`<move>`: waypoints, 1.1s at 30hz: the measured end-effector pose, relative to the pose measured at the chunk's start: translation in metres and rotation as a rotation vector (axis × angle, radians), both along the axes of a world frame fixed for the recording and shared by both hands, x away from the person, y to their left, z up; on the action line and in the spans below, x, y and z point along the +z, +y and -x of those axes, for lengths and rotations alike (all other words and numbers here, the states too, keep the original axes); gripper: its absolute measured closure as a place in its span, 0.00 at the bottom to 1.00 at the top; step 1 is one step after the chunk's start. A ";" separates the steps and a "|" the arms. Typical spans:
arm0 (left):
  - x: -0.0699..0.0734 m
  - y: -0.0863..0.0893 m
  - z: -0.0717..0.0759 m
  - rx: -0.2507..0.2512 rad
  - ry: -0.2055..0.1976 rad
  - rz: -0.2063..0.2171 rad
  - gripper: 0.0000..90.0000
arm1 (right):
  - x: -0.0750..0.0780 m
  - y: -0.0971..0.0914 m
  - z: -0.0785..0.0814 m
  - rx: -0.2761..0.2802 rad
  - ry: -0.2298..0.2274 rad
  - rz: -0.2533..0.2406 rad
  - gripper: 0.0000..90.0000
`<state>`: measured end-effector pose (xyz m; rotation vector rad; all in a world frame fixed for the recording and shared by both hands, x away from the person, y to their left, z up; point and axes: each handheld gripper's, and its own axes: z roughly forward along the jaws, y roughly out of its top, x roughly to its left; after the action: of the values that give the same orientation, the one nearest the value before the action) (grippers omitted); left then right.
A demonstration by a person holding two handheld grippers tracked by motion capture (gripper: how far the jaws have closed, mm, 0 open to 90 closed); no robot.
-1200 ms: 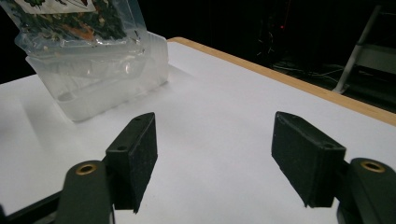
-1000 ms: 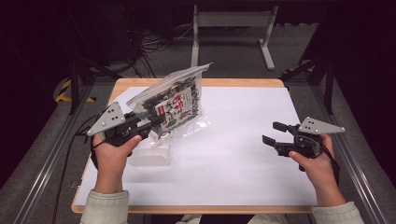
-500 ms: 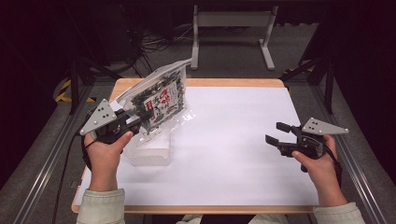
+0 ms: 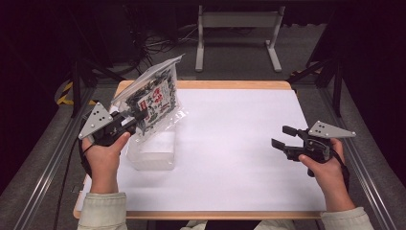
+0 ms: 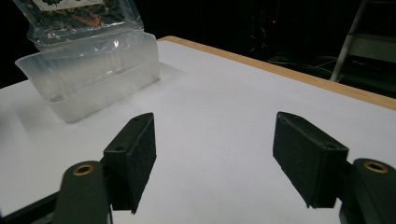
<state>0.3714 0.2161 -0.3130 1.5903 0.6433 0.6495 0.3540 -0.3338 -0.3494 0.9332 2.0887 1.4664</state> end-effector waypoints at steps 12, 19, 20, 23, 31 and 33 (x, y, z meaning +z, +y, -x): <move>-0.008 0.004 -0.003 0.021 0.011 -0.022 0.81 | -0.002 0.000 -0.003 0.000 0.008 -0.007 0.33; -0.021 0.005 -0.006 0.016 0.036 -0.017 0.81 | -0.001 0.001 -0.005 0.009 0.003 -0.014 0.33; -0.024 0.004 -0.007 0.012 0.037 -0.030 0.81 | -0.001 0.002 -0.006 0.012 0.003 -0.017 0.33; -0.027 0.001 -0.009 0.011 0.045 -0.044 0.81 | -0.002 0.004 -0.007 0.015 0.006 -0.018 0.33; -0.041 0.001 -0.013 0.014 0.066 -0.040 0.81 | -0.004 0.009 -0.012 0.031 0.010 -0.013 0.33; -0.043 0.003 -0.014 0.017 0.071 -0.036 0.81 | -0.004 0.009 -0.012 0.033 0.010 -0.011 0.33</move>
<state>0.3851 0.2187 -0.3563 1.6491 0.7019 0.6222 0.3659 -0.3245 -0.3532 0.9160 2.1150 1.4938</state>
